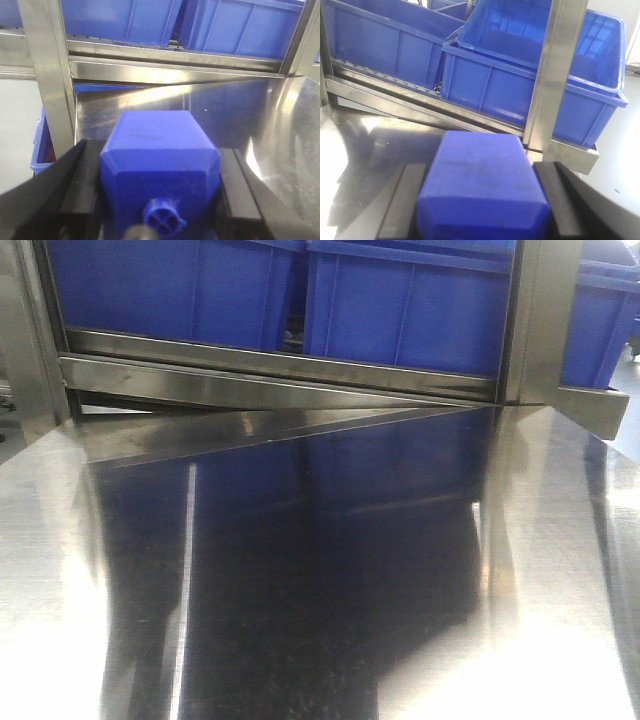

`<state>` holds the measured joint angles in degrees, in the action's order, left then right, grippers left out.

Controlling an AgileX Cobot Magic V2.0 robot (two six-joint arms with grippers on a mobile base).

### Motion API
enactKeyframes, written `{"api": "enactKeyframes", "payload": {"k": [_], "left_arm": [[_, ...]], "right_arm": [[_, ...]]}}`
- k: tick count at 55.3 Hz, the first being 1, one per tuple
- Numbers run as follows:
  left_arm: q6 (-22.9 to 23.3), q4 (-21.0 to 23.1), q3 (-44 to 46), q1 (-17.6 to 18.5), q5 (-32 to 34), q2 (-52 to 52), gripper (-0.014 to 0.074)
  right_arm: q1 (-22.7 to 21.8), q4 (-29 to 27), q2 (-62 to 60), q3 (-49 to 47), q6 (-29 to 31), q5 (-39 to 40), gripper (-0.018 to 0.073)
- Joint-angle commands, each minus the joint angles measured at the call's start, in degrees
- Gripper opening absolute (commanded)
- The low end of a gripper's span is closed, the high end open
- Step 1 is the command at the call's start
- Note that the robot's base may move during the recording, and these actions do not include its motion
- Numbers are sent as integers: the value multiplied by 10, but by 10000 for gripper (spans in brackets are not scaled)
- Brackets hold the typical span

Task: Pick and sort blue part to right shelf
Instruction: 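Lift the blue part with the right gripper off the table, then drive the base to the bin rack holding both blue parts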

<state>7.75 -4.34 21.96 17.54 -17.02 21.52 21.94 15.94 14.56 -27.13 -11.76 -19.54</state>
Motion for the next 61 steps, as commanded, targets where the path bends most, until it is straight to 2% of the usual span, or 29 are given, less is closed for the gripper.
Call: {"api": "enactKeyframes", "payload": {"k": [1, 61], "left_arm": [[6, -2, 17, -1, 56, 2, 250], [6, -2, 17, -1, 56, 2, 250]], "right_arm": [[-3, 14, 4, -16, 4, 55, 185], [-3, 14, 4, -16, 4, 40, 185]]}}
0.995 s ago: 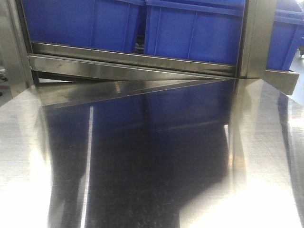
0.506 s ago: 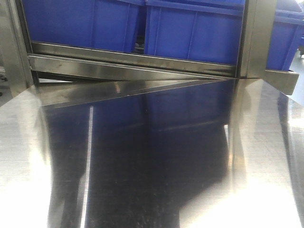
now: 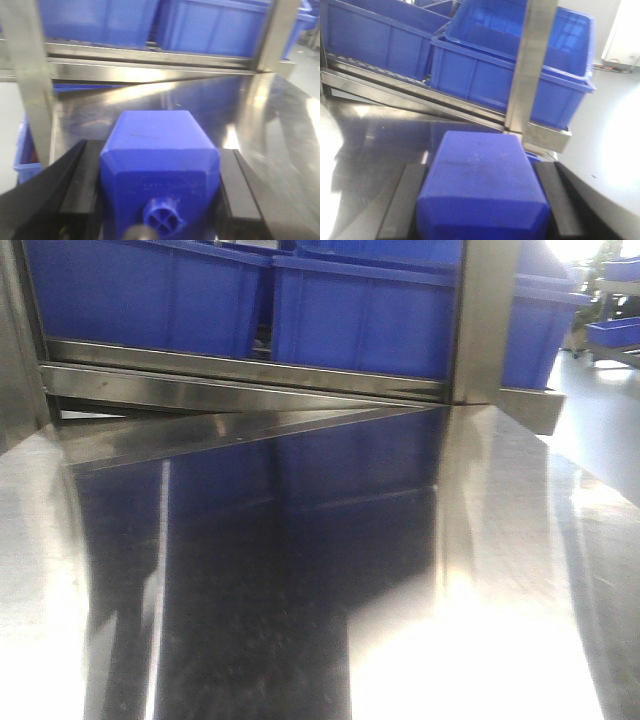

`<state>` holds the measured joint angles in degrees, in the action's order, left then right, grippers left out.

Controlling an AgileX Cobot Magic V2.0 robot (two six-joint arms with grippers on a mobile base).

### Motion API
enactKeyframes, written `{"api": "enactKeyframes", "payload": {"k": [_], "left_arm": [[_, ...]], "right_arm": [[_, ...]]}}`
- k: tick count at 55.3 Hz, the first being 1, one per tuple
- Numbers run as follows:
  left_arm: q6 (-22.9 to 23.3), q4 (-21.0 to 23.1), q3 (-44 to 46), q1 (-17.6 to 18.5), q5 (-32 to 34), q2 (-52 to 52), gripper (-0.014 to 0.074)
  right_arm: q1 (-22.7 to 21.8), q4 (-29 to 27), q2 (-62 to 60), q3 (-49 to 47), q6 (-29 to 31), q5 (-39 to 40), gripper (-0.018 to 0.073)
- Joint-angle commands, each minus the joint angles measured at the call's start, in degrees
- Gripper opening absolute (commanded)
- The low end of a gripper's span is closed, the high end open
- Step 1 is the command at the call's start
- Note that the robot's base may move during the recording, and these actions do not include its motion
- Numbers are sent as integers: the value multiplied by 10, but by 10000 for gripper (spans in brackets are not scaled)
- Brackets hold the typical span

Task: Pick and sort blue part to right shelf
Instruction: 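Drive the base to the bin rack holding both blue parts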

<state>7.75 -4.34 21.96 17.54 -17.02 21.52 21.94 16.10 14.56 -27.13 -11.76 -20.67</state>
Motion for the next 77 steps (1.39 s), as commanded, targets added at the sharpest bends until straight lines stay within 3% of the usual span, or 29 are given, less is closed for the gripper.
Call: {"api": "enactKeyframes", "payload": {"k": [1, 77], "left_arm": [[6, -2, 17, -1, 56, 2, 250], [6, -2, 17, 1, 56, 2, 250]], "right_arm": [[-3, 12, 4, -16, 4, 52, 185], [-2, 12, 3, -16, 4, 52, 185]]}}
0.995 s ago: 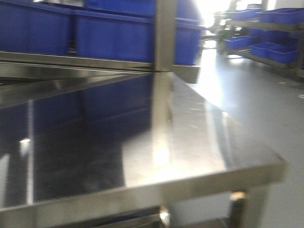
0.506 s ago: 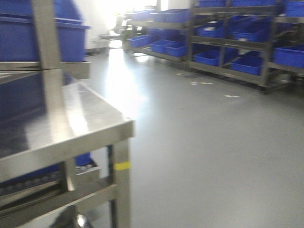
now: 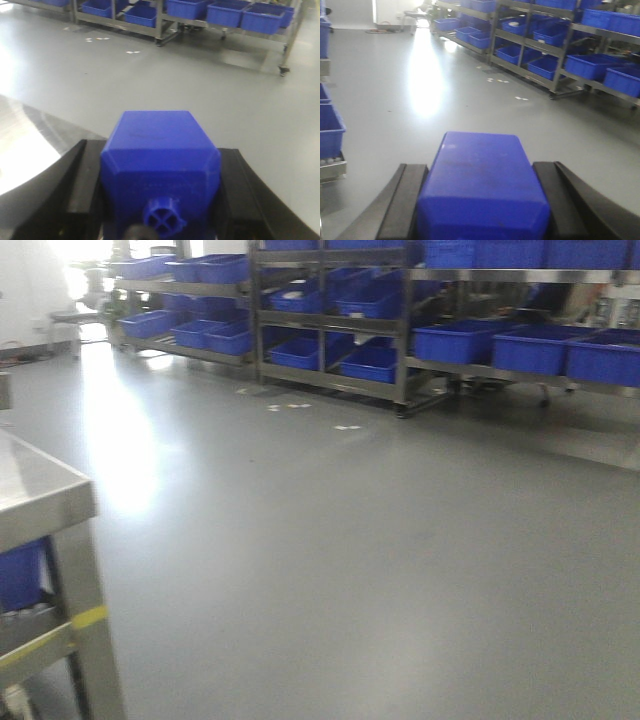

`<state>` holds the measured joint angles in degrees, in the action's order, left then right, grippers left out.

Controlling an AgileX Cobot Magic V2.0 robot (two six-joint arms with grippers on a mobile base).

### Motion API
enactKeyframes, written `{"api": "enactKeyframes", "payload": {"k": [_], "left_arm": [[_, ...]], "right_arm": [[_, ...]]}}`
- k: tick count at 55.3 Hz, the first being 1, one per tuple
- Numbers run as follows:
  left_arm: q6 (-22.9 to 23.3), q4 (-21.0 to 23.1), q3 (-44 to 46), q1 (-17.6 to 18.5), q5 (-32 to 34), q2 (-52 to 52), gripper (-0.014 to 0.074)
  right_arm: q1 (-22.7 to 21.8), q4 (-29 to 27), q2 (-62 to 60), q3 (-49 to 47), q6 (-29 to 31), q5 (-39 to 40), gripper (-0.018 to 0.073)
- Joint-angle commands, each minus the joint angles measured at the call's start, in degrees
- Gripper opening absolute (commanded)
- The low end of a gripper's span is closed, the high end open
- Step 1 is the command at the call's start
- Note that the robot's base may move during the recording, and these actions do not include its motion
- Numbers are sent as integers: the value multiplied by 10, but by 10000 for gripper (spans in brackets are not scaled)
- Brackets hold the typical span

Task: Pick and sort blue part to right shelf
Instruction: 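Drive the base to the bin rack holding both blue parts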

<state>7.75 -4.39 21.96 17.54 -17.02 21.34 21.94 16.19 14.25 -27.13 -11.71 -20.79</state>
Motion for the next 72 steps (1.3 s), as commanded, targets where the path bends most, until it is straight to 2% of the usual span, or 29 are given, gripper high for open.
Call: {"api": "enactKeyframes", "payload": {"k": [1, 72], "left_arm": [[6, -1, 17, 1, 56, 4, 250], [6, -1, 17, 1, 56, 6, 250]], "right_arm": [[-2, 11, 6, -16, 3, 53, 185], [-2, 11, 6, -16, 3, 52, 185]]}}
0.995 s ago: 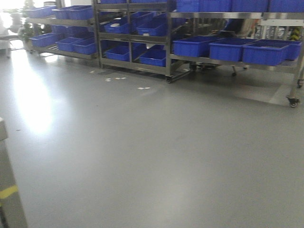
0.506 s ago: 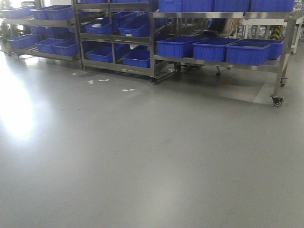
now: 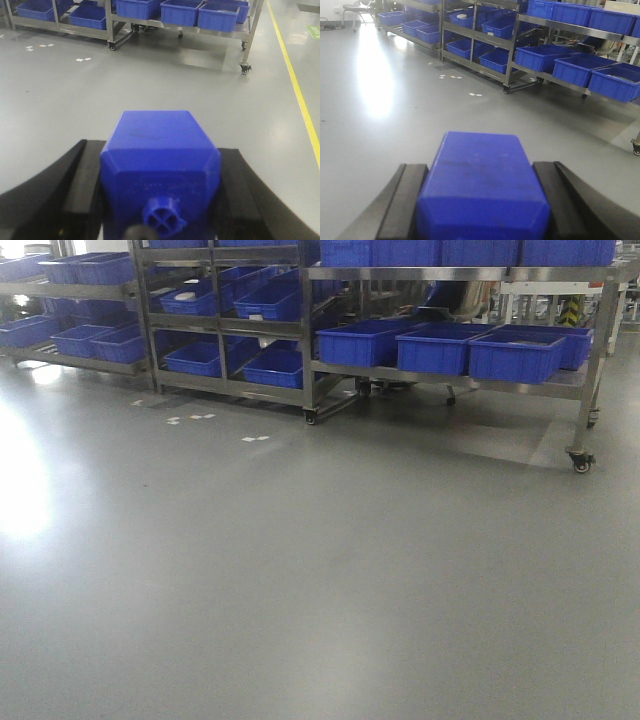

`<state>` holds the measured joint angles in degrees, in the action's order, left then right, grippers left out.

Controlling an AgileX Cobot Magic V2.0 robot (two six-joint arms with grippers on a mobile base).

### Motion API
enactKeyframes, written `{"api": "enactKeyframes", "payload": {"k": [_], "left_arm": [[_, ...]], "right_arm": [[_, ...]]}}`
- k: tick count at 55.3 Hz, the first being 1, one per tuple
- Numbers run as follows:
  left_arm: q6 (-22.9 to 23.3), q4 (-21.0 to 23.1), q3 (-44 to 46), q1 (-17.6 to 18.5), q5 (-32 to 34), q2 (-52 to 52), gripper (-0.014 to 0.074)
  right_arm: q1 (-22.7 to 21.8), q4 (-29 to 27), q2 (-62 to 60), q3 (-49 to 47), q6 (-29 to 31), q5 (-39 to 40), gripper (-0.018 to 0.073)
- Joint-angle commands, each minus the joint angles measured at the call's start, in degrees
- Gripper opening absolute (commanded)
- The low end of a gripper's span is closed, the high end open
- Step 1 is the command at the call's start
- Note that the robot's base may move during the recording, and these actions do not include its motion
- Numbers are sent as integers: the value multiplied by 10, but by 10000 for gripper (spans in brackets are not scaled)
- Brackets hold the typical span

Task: Pick and sort blue part to right shelf
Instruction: 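Drive the base to the bin rack holding both blue parts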

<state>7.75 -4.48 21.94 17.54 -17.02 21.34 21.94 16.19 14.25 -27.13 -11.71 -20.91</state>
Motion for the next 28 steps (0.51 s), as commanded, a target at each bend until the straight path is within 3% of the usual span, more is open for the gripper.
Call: {"api": "enactKeyframes", "payload": {"k": [1, 28], "left_arm": [[6, 0, 17, 1, 56, 6, 250], [6, 0, 17, 1, 56, 6, 250]], "right_arm": [[-2, 11, 6, -16, 3, 54, 185], [-2, 11, 6, -16, 3, 53, 185]]}}
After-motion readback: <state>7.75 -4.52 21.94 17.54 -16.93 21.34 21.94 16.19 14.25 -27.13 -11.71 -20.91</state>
